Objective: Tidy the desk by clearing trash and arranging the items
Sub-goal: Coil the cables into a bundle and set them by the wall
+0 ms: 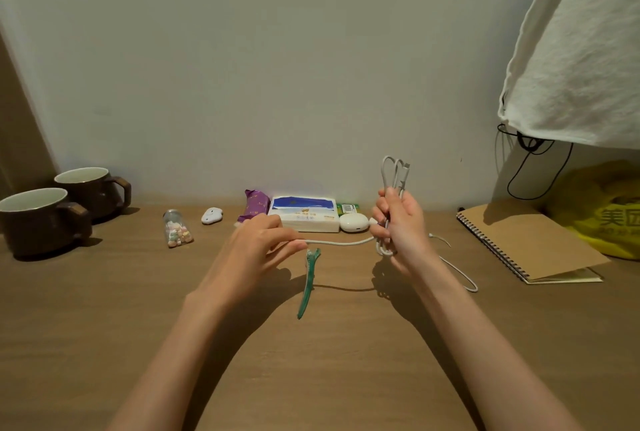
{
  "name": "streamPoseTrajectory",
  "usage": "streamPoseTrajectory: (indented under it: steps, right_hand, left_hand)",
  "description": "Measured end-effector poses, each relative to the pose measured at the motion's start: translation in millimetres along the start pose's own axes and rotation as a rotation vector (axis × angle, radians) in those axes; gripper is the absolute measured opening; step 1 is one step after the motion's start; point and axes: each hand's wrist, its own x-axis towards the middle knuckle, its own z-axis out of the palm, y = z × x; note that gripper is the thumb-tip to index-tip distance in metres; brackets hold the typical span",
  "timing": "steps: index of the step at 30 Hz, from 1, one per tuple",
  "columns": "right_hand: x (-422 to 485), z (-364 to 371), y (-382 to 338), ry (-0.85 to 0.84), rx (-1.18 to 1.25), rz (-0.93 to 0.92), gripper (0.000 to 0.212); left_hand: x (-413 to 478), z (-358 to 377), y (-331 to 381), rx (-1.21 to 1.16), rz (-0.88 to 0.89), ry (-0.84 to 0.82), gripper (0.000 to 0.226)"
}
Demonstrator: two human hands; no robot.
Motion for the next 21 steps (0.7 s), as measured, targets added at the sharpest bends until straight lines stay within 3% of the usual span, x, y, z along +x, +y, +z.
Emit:
streamPoseTrajectory:
  steps: [6, 12, 16, 21]
  right_hand:
    - [-2, -10, -6, 0.029, -0.354, -0.076, 0.021]
    - [-17, 3, 6, -0.216, -0.609, 0.042, 0.026]
    - [-27, 19, 15, -0.334, -0.558, 0.095, 0.021]
    - [-31, 23, 15, -0.303, -0.42, 0.262, 0.021]
  left_hand:
    - [1, -6, -7, -0.01, 0.016, 0.122, 0.054]
    - [6, -3, 4, -0.096, 0.06, 0.168, 0.045]
    - [6, -2, 9, -0.099, 0.093, 0.174, 0.037]
    - [8, -2, 13, -0.054, 0.103, 0.235, 0.027]
